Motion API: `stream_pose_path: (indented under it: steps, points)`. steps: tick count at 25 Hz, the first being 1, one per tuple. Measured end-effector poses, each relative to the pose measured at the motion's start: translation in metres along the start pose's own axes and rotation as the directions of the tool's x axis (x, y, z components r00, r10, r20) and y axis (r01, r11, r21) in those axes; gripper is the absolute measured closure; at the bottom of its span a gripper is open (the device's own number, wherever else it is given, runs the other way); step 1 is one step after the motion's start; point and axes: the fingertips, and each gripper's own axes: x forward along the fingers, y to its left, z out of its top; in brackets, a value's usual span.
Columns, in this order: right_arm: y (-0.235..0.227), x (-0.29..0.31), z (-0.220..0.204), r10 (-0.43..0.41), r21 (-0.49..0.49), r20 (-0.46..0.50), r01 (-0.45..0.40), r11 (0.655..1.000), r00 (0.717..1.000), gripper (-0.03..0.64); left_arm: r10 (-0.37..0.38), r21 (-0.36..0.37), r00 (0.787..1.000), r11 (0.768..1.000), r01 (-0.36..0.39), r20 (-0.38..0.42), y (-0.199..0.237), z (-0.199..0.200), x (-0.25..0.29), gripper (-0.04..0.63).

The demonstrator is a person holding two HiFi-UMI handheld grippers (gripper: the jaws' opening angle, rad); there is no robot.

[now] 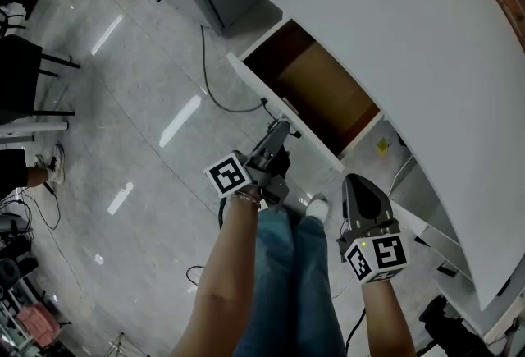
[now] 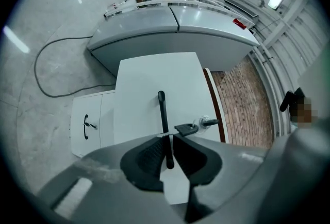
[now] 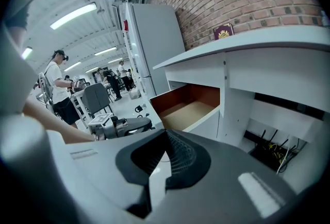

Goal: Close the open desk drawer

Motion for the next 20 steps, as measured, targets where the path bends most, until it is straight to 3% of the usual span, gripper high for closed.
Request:
stream_pose_path:
  steps: [6, 20]
  points:
    - [-0.001, -0.003, -0.009, -0.001, 0.015, -0.009, 0.001, 1.000, 1.000, 0.618, -0.046, -0.005, 0.999, 0.999, 0.046, 0.000, -0.008, 0.001, 0.004, 0.492]
    - [-0.003, -0.012, -0.011, -0.019, 0.031, 0.005, 0.019, 0.999, 1.000, 0.618, -0.025, -0.023, 0.999, 0.999, 0.026, 0.039, -0.013, 0.004, 0.007, 0.492]
